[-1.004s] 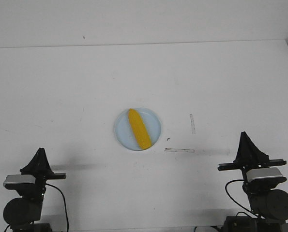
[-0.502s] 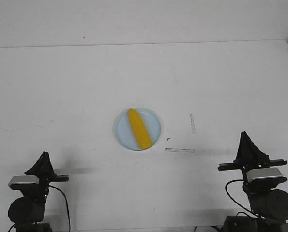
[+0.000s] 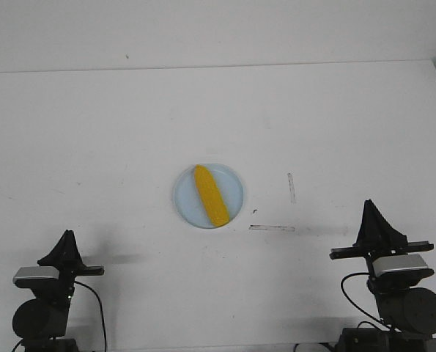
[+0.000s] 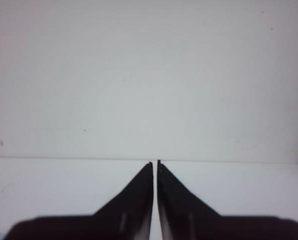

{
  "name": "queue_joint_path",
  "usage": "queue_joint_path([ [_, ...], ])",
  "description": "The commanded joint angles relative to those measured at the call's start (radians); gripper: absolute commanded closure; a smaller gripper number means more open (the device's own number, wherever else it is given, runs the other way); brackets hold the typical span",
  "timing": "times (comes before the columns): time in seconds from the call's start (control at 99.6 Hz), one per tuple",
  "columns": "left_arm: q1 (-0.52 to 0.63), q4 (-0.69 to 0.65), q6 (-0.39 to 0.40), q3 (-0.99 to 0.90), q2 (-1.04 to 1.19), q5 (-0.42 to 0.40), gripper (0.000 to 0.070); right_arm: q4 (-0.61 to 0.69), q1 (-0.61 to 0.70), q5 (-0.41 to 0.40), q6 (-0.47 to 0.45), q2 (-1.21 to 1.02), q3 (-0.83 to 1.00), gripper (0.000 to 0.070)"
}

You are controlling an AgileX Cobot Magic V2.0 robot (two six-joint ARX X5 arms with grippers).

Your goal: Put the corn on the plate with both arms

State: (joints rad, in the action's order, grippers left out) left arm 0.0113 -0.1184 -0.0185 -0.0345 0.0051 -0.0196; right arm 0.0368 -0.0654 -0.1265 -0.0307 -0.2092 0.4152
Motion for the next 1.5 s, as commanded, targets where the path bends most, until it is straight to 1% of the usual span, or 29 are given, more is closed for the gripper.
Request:
queue_joint_path([
  [0.0,-0.001,-0.013,-0.009,0.021,-0.002,0.002,0.0699,-0.011,0.000,0.003,-0.005,0.001,-0.002,0.0688],
  [0.372,-0.001,-0.013,-0.009,0.021,-0.002,0.002,0.0699,-0.011,0.000,0.003,-0.005,0.001,-0.002,0.0688],
  [0.482,-0.001,-0.013,-0.009,0.021,-0.002,0.002,0.0699,0.003,0.000,0.026,0.000,0.008,-0.004,0.0688],
  [0.633,-0.001,-0.013,-0.009,0.021,-0.002,0.002,0.0699,0.016,0.020,0.027,0.019,0.012,-0.019,0.0688],
  [0.713,-0.001,-0.013,-0.009,0.021,-0.002,0.002,0.0699,0.017,0.040,0.049,0.042,0.021,-0.049,0.0689],
  [0.793,-0.001,-0.013,-0.009,0.021,-0.002,0.002,0.0699,0.016,0.058,0.055,0.059,0.029,-0.088,0.0689],
  [0.924,-0.001,-0.013,-0.009,0.021,-0.002,0.002,0.0699,0.011,0.077,0.055,0.058,0.044,-0.160,0.0689],
  [1.195,-0.001,-0.013,-0.009,0.021,-0.002,0.002,0.0699,-0.111,0.085,0.056,0.058,0.137,-0.341,0.0689],
  [1.336,-0.001,-0.013,-0.009,0.021,-0.002,0.002,0.0699,-0.108,0.085,0.057,0.057,0.214,-0.404,0.0688],
  [1.486,-0.001,-0.013,-0.009,0.021,-0.002,0.002,0.0699,-0.091,0.085,0.058,0.058,0.208,-0.403,0.0688],
])
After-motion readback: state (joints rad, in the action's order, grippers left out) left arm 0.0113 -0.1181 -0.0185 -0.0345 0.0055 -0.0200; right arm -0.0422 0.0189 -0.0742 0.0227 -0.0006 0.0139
